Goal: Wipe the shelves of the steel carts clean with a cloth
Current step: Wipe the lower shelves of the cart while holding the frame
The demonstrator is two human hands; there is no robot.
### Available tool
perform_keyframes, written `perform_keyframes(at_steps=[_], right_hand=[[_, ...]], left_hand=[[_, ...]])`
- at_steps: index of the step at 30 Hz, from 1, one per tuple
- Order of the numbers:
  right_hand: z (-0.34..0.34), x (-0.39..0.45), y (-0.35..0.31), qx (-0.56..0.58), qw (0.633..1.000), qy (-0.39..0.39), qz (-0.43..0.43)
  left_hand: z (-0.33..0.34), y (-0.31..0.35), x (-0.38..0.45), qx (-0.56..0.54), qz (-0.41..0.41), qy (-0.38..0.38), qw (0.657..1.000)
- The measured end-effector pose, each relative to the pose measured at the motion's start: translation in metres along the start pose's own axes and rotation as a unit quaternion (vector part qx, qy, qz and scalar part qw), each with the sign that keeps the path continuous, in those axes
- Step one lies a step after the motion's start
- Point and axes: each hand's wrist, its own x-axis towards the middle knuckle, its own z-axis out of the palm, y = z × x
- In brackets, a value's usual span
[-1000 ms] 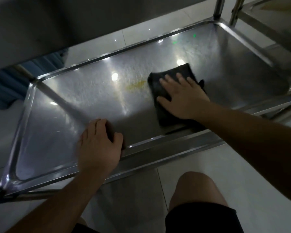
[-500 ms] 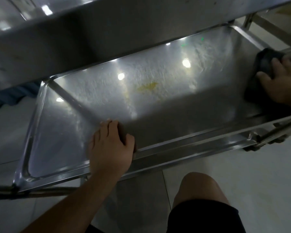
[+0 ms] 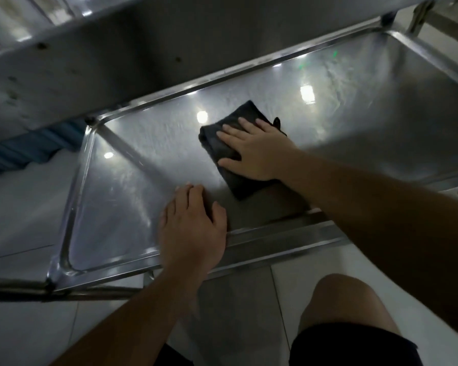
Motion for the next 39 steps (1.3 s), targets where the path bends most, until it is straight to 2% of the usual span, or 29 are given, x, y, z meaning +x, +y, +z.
perform_keyframes(at_steps=[3,5,7,10,12,14,17,20,23,25,29,32,34,37,39], right_hand=[[0.0,-0.041,0.034,-0.014,0.999,0.012,-0.051],[-0.002,-0.074,0.081,-0.037,0.998,0.03,-0.03],[-0.006,-0.1,0.14,-0.047,0.997,0.043,0.052],[-0.012,-0.114,0.213,-0.033,0.966,0.055,0.252],[-0.011,-0.097,0.221,0.002,0.927,0.048,0.373],[-0.011,-0.065,0.195,0.045,0.902,0.056,0.426],[-0.01,-0.014,0.115,0.07,0.926,0.076,0.362],[-0.002,0.023,0.011,0.059,0.969,0.087,0.223],[0.006,0.031,-0.067,0.031,0.997,0.042,0.054],[0.01,0.018,-0.075,0.024,0.999,0.007,-0.02],[0.006,-0.04,-0.025,0.015,0.999,-0.006,-0.05],[-0.007,-0.097,0.049,-0.004,1.0,-0.005,0.02],[-0.016,-0.142,0.103,0.0,0.992,-0.008,0.127],[-0.019,-0.202,0.171,0.01,0.948,-0.016,0.317],[-0.015,-0.216,0.192,-0.003,0.914,-0.022,0.406]], left_hand=[[-0.001,0.001,-0.002,-0.006,0.001,0.01,1.0],[0.0,0.002,-0.002,-0.002,-0.002,0.009,1.0],[0.001,0.001,-0.003,0.002,-0.005,0.007,1.0],[0.004,0.001,-0.004,0.007,-0.005,0.009,1.0],[0.006,0.0,-0.003,0.008,-0.008,0.01,1.0],[0.007,-0.002,-0.001,0.003,-0.009,0.009,1.0],[0.007,-0.003,-0.001,0.002,-0.012,0.014,1.0],[0.007,-0.003,-0.001,-0.003,-0.015,0.026,1.0],[0.003,-0.001,0.0,-0.047,-0.037,0.054,0.997],[0.001,-0.002,-0.001,-0.049,-0.04,0.064,0.996],[-0.002,-0.004,-0.001,-0.012,-0.027,0.02,0.999],[-0.004,-0.002,-0.001,0.009,-0.032,0.007,0.999],[-0.004,0.001,-0.002,0.019,-0.031,0.008,0.999],[-0.001,0.004,-0.001,0.015,-0.036,-0.004,0.999],[0.0,0.006,0.0,0.01,-0.039,-0.008,0.999]])
